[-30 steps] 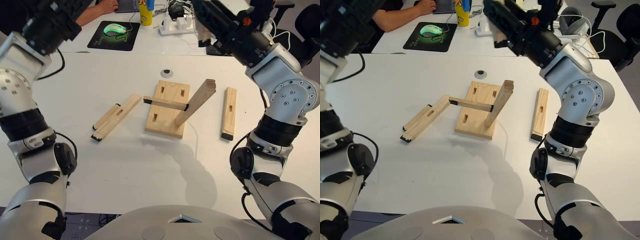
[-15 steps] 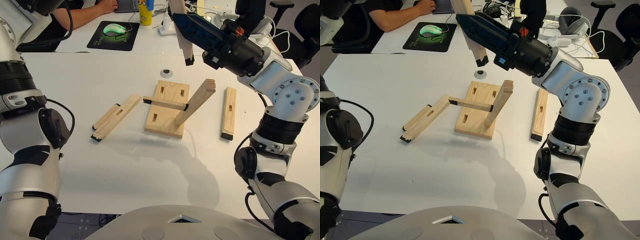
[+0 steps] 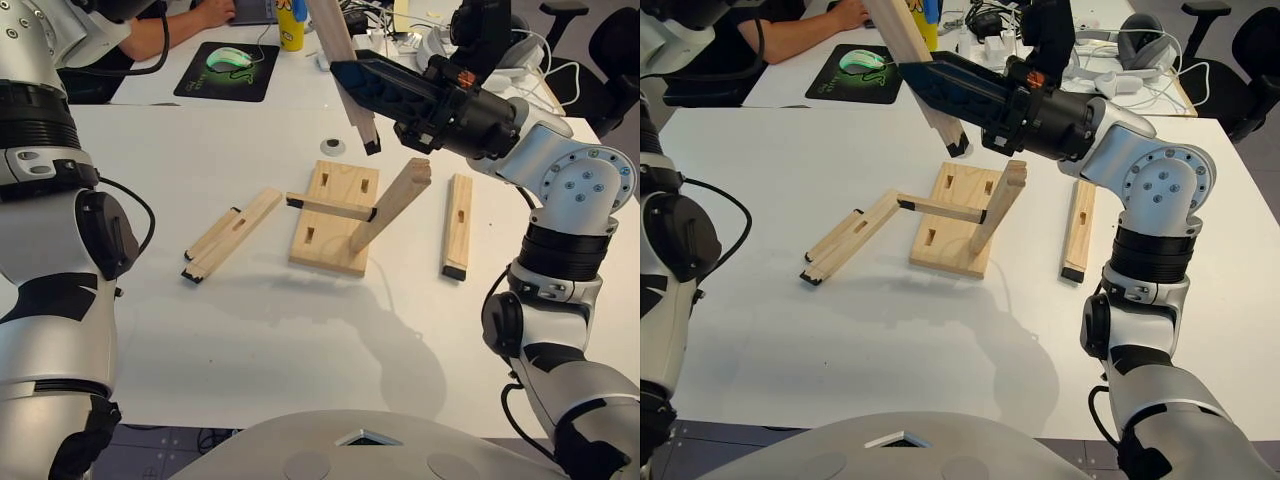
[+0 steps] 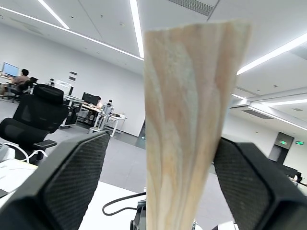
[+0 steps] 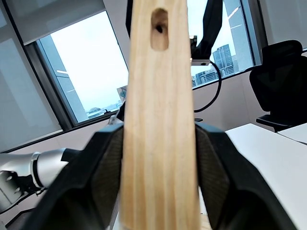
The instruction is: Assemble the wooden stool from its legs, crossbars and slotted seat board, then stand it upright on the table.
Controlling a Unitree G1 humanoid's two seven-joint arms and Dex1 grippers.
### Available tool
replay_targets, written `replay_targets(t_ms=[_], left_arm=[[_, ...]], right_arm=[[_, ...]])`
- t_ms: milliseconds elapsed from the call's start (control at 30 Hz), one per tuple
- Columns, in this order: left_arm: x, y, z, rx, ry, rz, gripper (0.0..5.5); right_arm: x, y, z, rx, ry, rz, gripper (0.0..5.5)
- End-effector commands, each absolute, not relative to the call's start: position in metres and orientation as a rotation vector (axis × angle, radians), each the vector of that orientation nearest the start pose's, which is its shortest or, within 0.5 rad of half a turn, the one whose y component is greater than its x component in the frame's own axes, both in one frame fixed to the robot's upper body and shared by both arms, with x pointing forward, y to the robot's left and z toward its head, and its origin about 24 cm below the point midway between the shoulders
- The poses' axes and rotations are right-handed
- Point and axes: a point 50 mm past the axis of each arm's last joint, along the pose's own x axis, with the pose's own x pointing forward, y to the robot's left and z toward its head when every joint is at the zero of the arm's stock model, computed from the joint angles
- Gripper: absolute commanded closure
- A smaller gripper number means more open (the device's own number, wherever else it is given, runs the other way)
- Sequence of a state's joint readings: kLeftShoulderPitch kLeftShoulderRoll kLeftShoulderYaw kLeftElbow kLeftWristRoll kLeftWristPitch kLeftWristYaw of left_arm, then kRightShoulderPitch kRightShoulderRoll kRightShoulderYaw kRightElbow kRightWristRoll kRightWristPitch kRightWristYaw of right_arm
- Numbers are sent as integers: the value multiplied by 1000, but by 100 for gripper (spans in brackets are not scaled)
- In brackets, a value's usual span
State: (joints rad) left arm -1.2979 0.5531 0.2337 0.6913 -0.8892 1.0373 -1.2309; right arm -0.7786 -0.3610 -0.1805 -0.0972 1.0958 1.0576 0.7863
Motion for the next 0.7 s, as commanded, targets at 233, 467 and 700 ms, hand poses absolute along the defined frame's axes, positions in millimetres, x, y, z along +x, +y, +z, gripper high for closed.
replay_targets(t_ms=[233,467,700], left_arm=[[339,153,329,-584,-32,-1577,192],[339,155,328,-575,-24,-1572,283],[340,162,332,-553,-101,-1569,341]], right_arm=[[286,-117,242,451,-2,1486,344],[287,-120,240,430,2,1477,344],[287,-121,239,403,11,1484,344]])
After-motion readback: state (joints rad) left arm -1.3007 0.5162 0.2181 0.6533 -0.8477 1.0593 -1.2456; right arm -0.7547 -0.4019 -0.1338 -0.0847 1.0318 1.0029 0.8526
